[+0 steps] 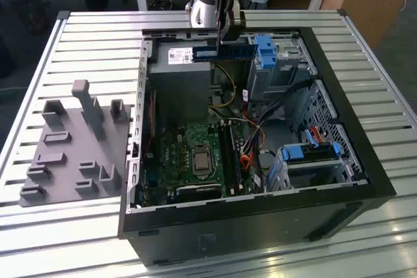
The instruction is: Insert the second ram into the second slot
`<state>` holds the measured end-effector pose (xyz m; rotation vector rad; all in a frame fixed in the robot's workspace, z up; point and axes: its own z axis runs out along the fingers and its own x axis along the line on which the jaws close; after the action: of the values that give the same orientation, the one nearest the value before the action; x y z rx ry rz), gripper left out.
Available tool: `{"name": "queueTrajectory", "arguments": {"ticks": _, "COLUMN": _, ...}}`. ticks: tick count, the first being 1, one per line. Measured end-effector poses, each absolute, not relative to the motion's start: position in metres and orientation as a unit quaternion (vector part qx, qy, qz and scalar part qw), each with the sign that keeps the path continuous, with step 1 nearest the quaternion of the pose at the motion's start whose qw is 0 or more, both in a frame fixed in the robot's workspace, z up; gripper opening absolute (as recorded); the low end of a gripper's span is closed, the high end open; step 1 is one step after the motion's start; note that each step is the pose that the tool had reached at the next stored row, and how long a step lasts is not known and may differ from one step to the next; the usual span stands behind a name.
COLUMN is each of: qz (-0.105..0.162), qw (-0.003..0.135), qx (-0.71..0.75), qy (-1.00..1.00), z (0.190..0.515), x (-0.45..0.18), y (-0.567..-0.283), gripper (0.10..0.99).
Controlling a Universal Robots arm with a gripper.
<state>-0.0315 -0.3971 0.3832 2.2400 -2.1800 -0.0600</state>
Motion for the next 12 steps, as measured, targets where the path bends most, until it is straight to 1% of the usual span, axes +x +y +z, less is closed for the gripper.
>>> {"name": "queueTrajectory", "arguments": {"ticks": 12, "qz": -0.019, "qw": 0.008, "qx": 0.716, "qy": -0.697, "z": 0.3833, "x": -0.0315, "y": -0.3987, "gripper": 0.137}}
